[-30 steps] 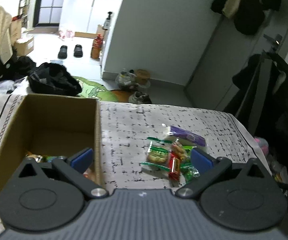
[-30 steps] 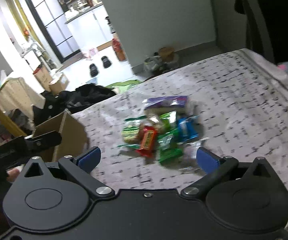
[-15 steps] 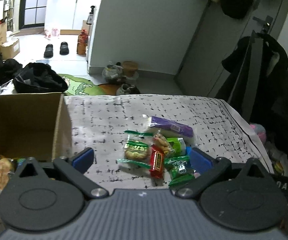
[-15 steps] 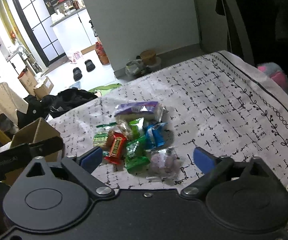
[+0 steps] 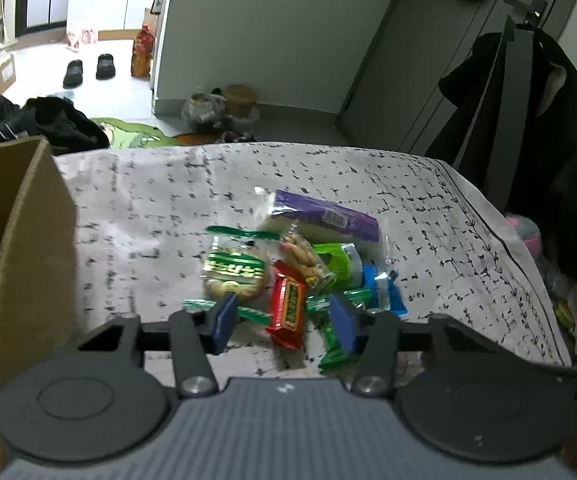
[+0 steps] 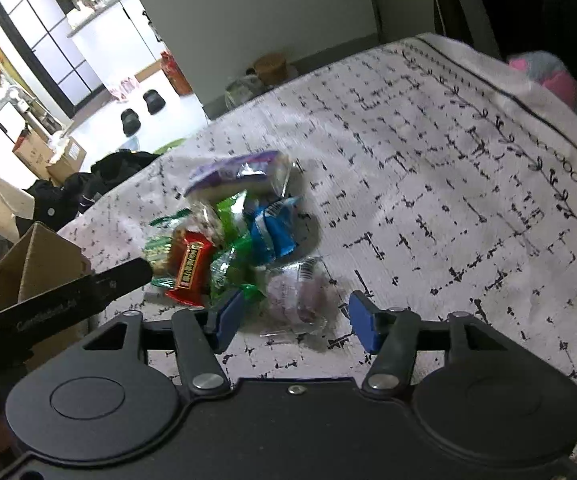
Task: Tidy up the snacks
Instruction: 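Move both open tools back toward the remaining snack pile, then grasp the red candy bar with the left tool while the right tool grasps the clear wrapped snack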
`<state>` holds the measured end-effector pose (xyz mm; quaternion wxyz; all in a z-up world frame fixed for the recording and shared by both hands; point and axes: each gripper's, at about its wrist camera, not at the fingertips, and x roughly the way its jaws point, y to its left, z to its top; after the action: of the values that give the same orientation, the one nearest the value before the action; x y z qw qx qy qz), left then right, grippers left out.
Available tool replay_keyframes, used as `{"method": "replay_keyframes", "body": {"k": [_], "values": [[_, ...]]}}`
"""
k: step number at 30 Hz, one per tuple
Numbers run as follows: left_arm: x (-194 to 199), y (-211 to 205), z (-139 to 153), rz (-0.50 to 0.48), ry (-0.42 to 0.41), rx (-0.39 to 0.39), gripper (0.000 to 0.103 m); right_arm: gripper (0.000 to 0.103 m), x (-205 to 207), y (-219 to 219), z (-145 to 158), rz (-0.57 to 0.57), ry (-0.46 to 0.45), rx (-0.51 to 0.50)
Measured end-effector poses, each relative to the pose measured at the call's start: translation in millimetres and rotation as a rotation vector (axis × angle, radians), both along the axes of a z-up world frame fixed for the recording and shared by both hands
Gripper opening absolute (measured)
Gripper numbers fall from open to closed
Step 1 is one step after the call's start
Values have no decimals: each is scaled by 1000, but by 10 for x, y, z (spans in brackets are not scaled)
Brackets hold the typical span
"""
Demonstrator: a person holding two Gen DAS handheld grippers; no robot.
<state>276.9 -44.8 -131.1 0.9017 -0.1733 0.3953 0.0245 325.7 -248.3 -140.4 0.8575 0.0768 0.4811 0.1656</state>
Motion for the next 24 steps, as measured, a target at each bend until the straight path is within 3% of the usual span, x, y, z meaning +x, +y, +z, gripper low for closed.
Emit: {"method": "replay_keyframes", "body": {"k": [7, 16, 18, 21, 24], "values": [[264, -110, -222, -9, 28, 5, 34, 55, 112, 82, -107, 5, 10, -28], [379, -108, -449, 28, 84, 24, 32, 54, 181, 245, -275, 16, 47, -67], [358, -120, -473, 24, 88, 32, 27, 39, 164, 252, -296, 14, 43, -73], [343, -144, -473, 17, 93, 53, 19, 34, 145, 231, -293, 2, 44, -63], [318, -162, -442, 21, 98, 64, 19, 33, 124, 203, -263, -8, 47, -46]]}}
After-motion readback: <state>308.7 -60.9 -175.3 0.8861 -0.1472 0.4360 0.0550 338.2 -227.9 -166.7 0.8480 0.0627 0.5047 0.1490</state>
